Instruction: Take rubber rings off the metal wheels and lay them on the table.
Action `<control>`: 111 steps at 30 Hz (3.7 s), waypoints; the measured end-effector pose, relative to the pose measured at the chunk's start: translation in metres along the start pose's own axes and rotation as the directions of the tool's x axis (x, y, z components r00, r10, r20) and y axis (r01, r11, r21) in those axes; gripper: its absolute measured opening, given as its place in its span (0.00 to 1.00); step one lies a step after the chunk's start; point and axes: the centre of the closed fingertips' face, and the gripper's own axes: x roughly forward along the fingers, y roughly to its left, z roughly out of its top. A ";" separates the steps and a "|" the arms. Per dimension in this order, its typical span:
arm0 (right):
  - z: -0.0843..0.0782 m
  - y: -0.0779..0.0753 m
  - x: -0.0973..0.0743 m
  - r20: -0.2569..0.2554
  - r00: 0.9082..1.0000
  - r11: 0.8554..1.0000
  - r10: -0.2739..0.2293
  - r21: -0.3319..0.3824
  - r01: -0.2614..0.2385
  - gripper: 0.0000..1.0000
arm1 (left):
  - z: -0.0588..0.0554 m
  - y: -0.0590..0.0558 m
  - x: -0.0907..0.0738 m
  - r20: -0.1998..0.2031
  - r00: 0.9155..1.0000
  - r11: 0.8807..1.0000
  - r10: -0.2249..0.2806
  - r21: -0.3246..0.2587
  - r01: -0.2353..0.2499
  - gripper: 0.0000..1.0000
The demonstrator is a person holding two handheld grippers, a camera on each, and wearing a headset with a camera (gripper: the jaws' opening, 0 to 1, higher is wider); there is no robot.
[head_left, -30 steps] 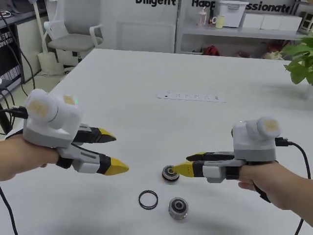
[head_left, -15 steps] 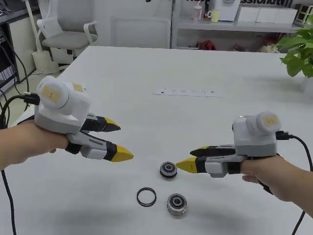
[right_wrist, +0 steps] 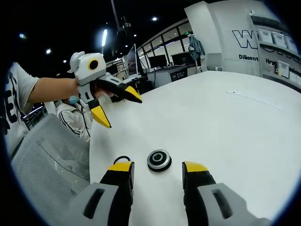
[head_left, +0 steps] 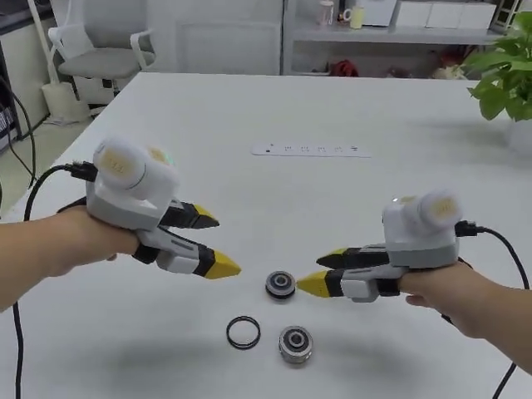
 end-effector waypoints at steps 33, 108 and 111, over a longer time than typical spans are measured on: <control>-0.023 -0.004 0.013 -0.050 0.999 0.999 -0.017 -0.048 0.014 0.31 | -0.015 -0.015 0.058 -0.043 0.997 0.997 -0.071 -0.024 0.070 0.48; -0.032 -0.004 0.034 -0.096 0.994 0.998 -0.045 -0.044 0.041 0.12 | -0.018 -0.023 0.092 -0.062 0.998 1.000 -0.001 -0.008 0.000 0.13; -0.032 -0.003 0.032 -0.094 0.995 0.999 -0.044 -0.018 0.042 0.09 | -0.019 -0.023 0.092 -0.062 0.998 1.000 0.002 -0.009 -0.003 0.13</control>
